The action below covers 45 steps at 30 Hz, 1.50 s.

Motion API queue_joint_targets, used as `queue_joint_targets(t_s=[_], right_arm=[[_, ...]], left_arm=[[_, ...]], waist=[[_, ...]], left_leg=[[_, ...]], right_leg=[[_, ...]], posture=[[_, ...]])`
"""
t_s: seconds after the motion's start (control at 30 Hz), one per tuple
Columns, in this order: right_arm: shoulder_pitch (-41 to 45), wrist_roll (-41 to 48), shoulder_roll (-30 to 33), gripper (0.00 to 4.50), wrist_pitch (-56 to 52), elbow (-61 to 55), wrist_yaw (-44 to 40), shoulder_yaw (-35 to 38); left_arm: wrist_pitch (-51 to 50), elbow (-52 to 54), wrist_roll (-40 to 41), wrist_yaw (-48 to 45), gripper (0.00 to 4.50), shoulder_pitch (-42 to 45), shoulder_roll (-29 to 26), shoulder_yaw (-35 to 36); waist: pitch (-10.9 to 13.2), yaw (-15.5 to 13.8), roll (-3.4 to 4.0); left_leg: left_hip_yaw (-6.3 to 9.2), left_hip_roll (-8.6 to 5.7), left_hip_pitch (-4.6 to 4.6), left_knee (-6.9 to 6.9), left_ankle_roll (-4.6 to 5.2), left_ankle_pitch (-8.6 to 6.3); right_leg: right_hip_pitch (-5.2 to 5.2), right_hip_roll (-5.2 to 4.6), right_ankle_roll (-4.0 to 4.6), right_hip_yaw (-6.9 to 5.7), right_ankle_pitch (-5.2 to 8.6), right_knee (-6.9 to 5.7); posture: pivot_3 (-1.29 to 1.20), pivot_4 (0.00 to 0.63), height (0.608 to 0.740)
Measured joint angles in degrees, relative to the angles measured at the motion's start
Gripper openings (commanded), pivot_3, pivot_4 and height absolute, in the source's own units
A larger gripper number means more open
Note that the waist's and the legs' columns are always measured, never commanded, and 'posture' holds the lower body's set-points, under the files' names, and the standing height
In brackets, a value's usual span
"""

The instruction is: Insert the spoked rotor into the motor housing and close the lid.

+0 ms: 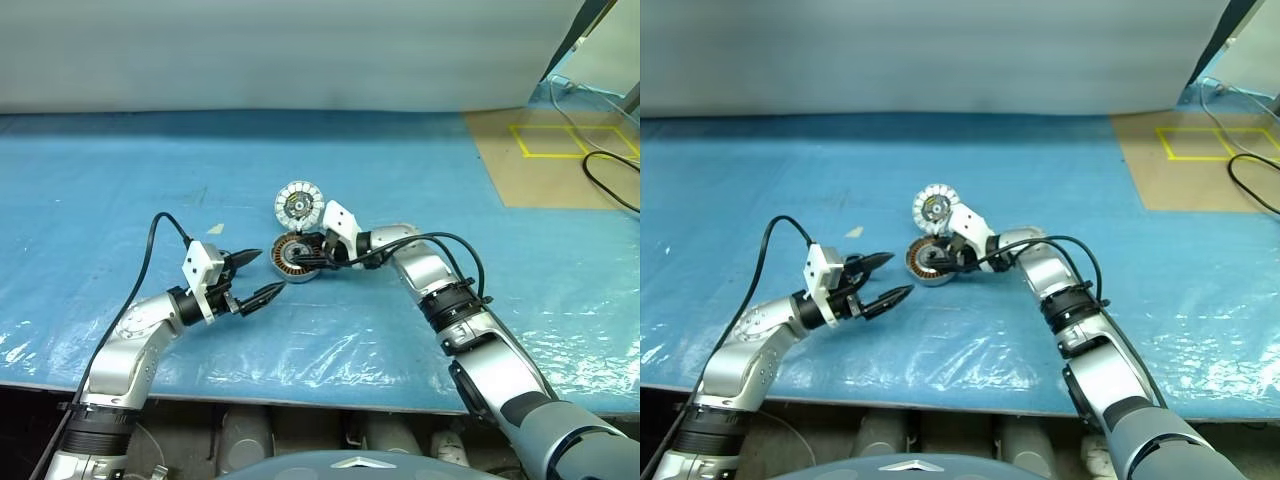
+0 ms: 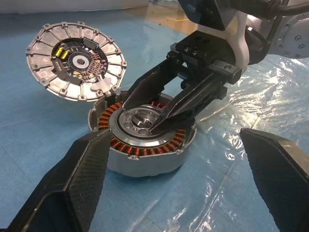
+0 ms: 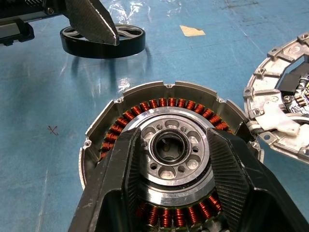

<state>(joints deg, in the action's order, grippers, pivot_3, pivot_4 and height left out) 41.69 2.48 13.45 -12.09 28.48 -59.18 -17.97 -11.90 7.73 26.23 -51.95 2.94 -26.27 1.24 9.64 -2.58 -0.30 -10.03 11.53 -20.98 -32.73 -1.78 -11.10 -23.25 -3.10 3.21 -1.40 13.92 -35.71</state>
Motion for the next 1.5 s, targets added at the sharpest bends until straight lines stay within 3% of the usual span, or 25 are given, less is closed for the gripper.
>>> queue_joint_targets(t_s=[0.37, 0.47, 0.6, 0.63, 0.8, 1.23, 1.5], right_arm=[[0.0, 7.0, 1.0, 2.15, -10.7, -13.4, -4.5, 2.2], [0.0, 7.7, 1.1, 1.50, -12.0, -14.1, -4.4, 2.1], [0.0, 6.6, 0.6, 0.13, -9.9, -11.0, -3.3, 1.7], [0.0, 6.2, 0.4, 0.03, -9.2, -9.4, -2.7, 1.5], [0.0, 5.2, -1.0, 0.03, -7.3, -2.3, -0.5, 1.4], [0.4, 3.6, -2.8, 0.03, -5.7, -0.8, 1.4, 0.8], [2.6, 2.0, -5.2, 0.03, -2.7, 6.0, 4.0, 1.2]], left_arm=[[-0.3, 0.0, 0.0, -0.1, 4.50, 0.9, 0.0, -0.5], [-0.5, 0.0, 0.0, -0.1, 4.50, 1.0, 0.0, -0.5], [-0.5, 0.0, 0.0, -0.1, 4.50, 1.1, 0.0, -0.5], [-0.6, 0.0, 0.0, -0.1, 4.50, 1.1, 0.0, -0.5], [-0.6, -0.1, 0.0, -0.1, 4.50, 1.2, -0.1, -0.5], [-0.6, -0.1, 0.0, -0.1, 4.50, 1.2, -0.1, -0.5], [-0.6, -0.1, 0.0, -0.1, 4.50, 1.3, -0.1, -0.8]], waist=[[0.0, -0.1, 0.00], [0.0, -0.1, 0.00], [0.0, 0.0, -0.01], [0.0, 0.0, 0.00], [0.0, 0.0, 0.00], [0.0, 0.0, 0.00], [0.0, 0.2, -0.01]], left_leg=[[0.01, 0.02, -0.03, 0.00, 0.00, 0.00], [0.01, 0.02, -0.03, 0.00, 0.00, 0.00], [0.01, 0.01, -0.03, 0.01, -0.01, 0.01], [0.01, 0.01, -0.04, 0.00, -0.01, 0.01], [0.00, 0.01, -0.05, 0.01, -0.02, 0.01], [0.00, 0.02, -0.05, 0.00, -0.01, 0.01], [0.00, 0.05, 0.14, 0.00, -0.01, 0.00]], right_leg=[[-0.04, 0.01, 0.00, 0.00, 0.00, 0.00], [-0.04, 0.01, 0.00, 0.00, 0.00, 0.00], [-0.04, 0.01, 0.00, 0.00, 0.00, 0.01], [-0.04, 0.01, 0.00, 0.00, 0.00, 0.01], [-0.05, 0.01, 0.00, 0.00, 0.00, 0.01], [-0.06, 0.01, 0.00, 0.00, 0.00, 0.00], [0.04, 0.01, 0.08, 0.00, -0.05, -0.02]], posture=[[0.00, 0.150, 0.740], [0.00, 0.150, 0.740], [0.00, 0.150, 0.740], [0.00, 0.150, 0.740], [0.00, 0.150, 0.740], [0.00, 0.150, 0.740], [0.00, 0.150, 0.740]])
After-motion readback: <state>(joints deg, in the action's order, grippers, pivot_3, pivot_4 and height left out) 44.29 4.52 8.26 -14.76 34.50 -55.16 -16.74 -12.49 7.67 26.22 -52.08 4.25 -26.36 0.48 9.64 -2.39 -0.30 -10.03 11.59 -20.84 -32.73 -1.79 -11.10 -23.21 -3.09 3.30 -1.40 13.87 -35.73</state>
